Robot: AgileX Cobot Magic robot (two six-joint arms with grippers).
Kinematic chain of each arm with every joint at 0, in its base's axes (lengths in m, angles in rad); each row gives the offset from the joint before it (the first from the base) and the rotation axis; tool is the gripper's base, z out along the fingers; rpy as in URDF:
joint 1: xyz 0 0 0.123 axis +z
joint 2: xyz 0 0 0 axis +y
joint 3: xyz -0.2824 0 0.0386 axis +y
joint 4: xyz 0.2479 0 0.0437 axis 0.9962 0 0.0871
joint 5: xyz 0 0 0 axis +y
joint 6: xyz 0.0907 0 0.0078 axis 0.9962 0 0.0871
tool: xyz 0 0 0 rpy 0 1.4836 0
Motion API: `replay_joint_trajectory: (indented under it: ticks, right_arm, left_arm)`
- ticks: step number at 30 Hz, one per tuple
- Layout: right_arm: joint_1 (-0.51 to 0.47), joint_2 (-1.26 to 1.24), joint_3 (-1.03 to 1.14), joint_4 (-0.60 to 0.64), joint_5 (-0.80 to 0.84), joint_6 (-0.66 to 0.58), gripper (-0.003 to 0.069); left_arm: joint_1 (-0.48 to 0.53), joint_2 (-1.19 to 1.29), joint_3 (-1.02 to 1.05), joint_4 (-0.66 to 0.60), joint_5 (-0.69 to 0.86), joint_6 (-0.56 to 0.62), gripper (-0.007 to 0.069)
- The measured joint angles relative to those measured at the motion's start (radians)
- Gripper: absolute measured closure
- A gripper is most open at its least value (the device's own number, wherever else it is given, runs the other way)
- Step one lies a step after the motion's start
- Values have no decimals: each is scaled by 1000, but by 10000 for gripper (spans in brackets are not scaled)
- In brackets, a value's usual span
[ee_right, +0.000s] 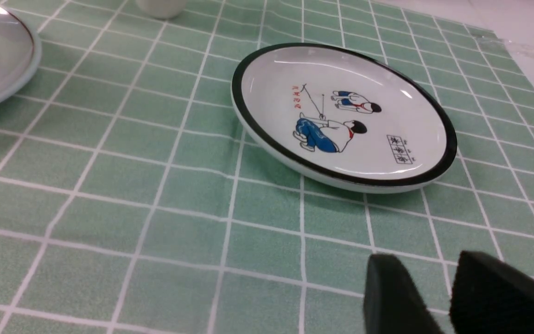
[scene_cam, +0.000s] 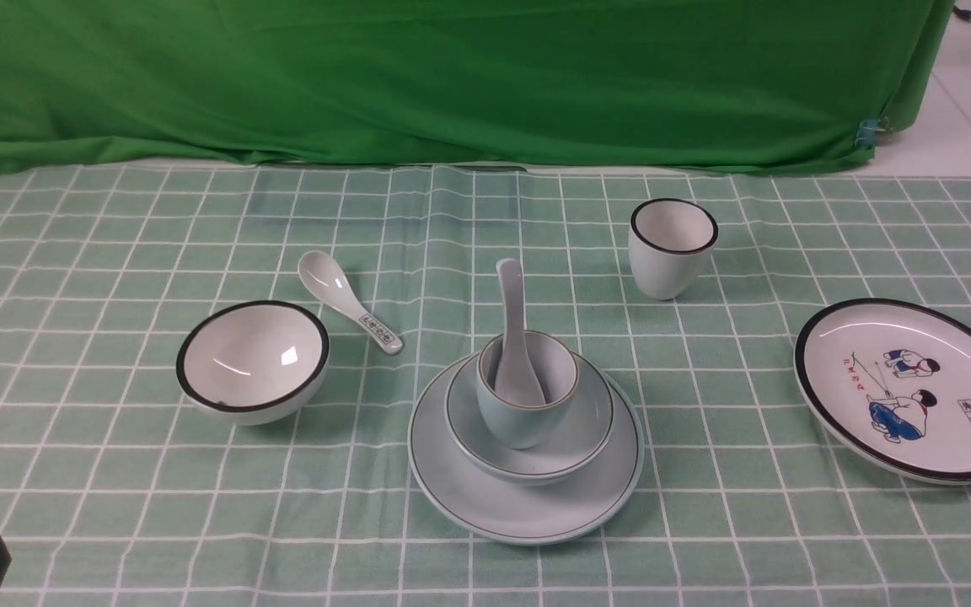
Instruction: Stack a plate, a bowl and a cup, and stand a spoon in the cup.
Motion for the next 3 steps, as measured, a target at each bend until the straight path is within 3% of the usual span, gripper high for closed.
replay_joint_trajectory:
  ticks: [3]
  right_arm:
    - [0, 0, 0, 0, 0, 0, 417]
  left_arm:
    - [0, 0, 0, 0, 0, 0, 612]
